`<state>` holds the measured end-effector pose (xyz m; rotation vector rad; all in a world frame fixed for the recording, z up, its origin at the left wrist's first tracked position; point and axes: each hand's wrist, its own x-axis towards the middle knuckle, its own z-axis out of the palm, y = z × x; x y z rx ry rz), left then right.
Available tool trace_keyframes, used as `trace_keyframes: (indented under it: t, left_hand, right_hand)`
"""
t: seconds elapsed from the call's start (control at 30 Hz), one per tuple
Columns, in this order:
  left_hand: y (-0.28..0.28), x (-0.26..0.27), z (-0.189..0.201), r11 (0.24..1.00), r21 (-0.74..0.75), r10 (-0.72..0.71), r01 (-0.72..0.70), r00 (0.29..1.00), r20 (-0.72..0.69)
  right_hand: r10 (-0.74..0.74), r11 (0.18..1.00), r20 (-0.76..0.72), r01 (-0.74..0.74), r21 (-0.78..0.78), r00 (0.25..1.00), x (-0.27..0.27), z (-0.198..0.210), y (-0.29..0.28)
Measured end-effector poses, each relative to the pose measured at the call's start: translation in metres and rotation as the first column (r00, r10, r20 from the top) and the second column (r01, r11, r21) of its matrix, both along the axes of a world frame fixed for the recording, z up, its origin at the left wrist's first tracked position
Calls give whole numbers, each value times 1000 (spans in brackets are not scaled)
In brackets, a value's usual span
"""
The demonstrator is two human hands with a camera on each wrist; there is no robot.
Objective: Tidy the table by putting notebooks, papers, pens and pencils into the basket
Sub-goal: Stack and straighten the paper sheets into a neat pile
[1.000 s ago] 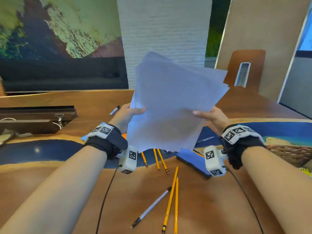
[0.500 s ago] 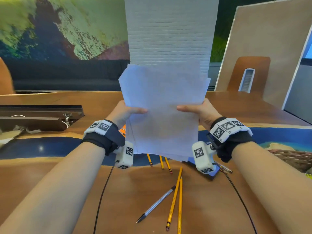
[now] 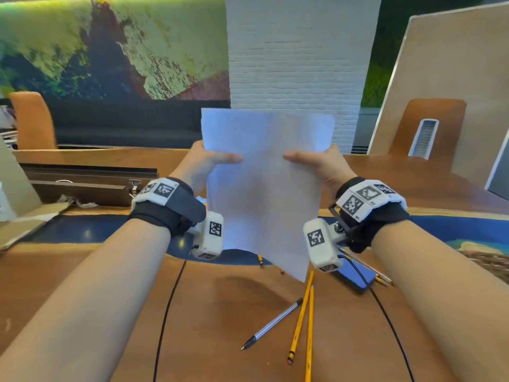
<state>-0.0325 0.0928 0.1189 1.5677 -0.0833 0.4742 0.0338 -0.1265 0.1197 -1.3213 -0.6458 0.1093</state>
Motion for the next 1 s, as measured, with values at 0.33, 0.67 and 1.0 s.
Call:
trace_keyframes:
  t: [0.33, 0.67, 1.0]
  left_hand:
    - [34, -40, -93, 999, 21, -24, 31, 961, -276]
    - [46, -40, -78, 998, -55, -32, 23, 985, -169]
    - [52, -62, -101, 996, 87, 41, -15, 953, -299]
  right_hand:
    - [65, 971, -99, -86, -221, 993, -12, -85, 12]
    - [79, 994, -87, -86, -74, 993, -25, -66, 38]
    - [92, 950, -104, -119, -289, 990, -26, -96, 35]
